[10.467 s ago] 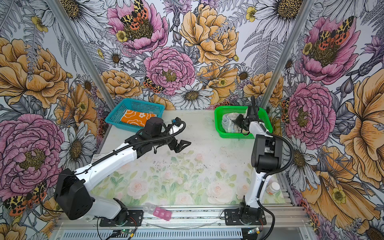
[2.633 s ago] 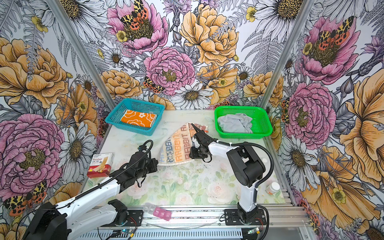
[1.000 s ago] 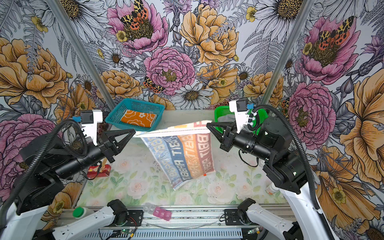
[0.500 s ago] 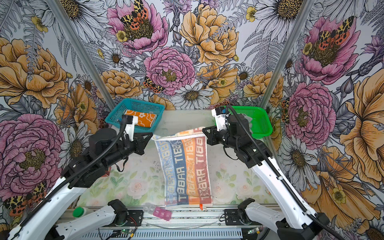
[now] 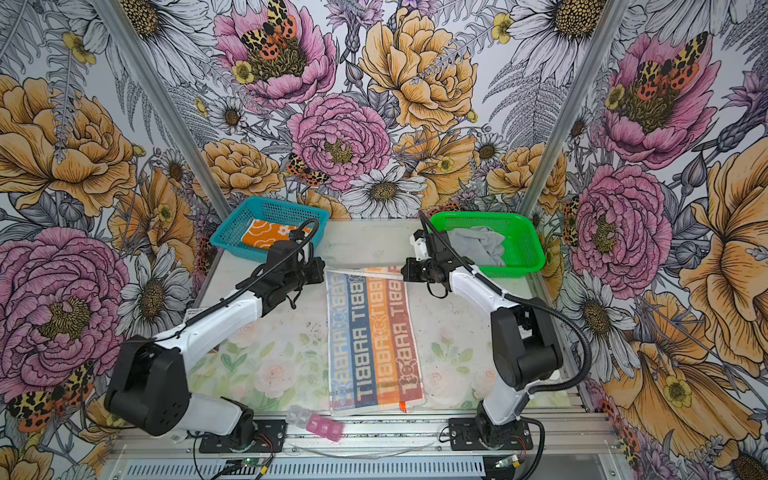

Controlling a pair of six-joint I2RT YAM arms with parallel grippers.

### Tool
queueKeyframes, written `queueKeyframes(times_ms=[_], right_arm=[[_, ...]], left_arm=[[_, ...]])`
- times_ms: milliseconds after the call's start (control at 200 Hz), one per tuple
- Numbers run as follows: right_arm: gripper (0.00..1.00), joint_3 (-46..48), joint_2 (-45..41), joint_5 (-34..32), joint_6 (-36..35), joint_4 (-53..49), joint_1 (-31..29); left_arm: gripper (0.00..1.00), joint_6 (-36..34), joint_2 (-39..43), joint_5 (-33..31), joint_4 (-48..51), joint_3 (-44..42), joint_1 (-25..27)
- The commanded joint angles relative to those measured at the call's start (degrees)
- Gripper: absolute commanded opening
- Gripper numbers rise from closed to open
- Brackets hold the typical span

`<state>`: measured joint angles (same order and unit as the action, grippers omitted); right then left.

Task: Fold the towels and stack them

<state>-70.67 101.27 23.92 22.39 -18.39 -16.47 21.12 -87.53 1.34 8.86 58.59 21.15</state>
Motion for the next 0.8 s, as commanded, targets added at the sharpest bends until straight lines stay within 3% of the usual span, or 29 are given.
queueKeyframes(times_ms=[0,265,310,375,400,445,495,535,660,796], right_arm=[[0.0,-6.04,6.45,1.34,-2.14,3.85,1.23],[0.0,-20.42,21.59,3.92,-0.98,3.71,4.71],[0.0,-23.01,23.35,4.03,-1.02,3.63,5.18],[0.16,-26.33,25.14,3.89,-1.24,3.63,5.72],[0.19,-27.56,25.72,4.17,-1.41,3.64,5.95],[0.35,-29.54,26.16,4.8,-1.59,3.64,6.17],[0.55,-31.26,25.81,5.75,-1.77,3.67,6.23],[0.63,-31.8,24.76,6.18,-1.75,3.64,6.26],[0.69,-27.7,16.5,6.17,-1.64,3.7,5.5],[0.74,-14.94,4.55,4.24,-1.08,3.74,3.48]], left_arm=[[0.0,-1.09,-8.7,2.12,-6.41,6.72,-1.94],[0.0,-4.56,-30.97,3.87,-1.84,27.59,-4.71],[0.08,-5.64,-33.88,3.91,-0.26,31.52,-4.9],[0.33,-7.31,-37.58,4.08,1.92,37.14,-5.06],[0.37,-8.05,-38.64,4.31,2.48,39.11,-5.07],[0.42,-8.92,-39.63,4.28,2.9,41.96,-5.07],[0.48,-9.58,-39.42,4.41,2.97,43.61,-5.15],[0.53,-9.92,-38.21,4.07,2.91,43.93,-4.89],[0.59,-10.8,-29.97,3.07,3.46,39.44,-3.5],[0.61,-9.56,-17.72,1.96,4.91,25.45,-1.15]])
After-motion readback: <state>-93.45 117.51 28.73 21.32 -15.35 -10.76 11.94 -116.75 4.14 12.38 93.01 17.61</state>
